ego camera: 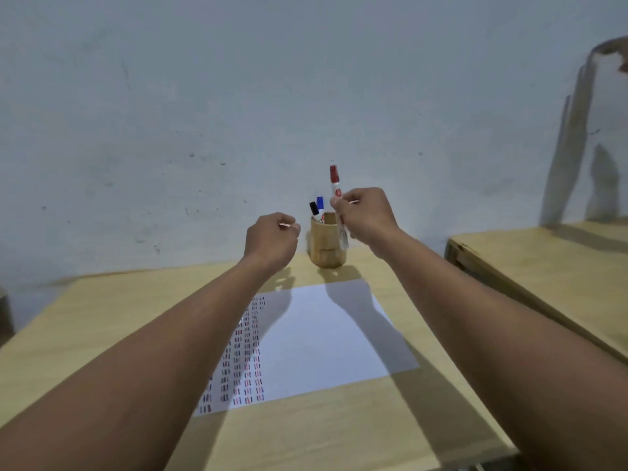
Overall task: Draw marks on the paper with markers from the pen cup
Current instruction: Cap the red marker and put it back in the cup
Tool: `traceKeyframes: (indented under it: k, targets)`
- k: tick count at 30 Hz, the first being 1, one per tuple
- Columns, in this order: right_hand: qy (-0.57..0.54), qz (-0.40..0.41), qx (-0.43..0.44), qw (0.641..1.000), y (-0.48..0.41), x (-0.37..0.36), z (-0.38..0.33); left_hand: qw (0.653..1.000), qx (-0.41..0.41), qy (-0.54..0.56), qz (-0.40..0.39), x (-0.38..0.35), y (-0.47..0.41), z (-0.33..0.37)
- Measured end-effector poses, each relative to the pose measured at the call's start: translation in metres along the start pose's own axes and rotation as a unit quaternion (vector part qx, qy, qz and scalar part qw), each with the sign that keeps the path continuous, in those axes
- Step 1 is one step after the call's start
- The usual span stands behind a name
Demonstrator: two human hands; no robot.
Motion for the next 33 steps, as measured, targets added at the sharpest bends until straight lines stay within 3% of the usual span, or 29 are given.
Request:
traceKeyframes:
  k: [10,22,33]
  targets:
    - [0.065,0.025,0.067,0.995,-0.062,-0.002,0.001,0.999,0.003,-0.020,-0.049,-0.079,-0.036,-0.028]
    - [0.173,-0.077,-0.005,0.982,-0.094,-0.036,0.039,0.999,-0.010,0.029,-0.025,-0.105,-0.052,-0.046]
    - [0.166,-0.033,0.004,0.986,-0.122,-0.049,0.031,0.999,-0.029,0.034,-0.030,-0.107,-0.057,-0.054]
Point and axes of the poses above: each hand's wrist, its own y-axis away from the middle knuckle, its own x-axis out of the back of the hand, z = x × y, the point moved 5 cm from there along -y, towards the middle knuckle, and after that the axes turned 6 degrees about -x, right-handed, at the moved point
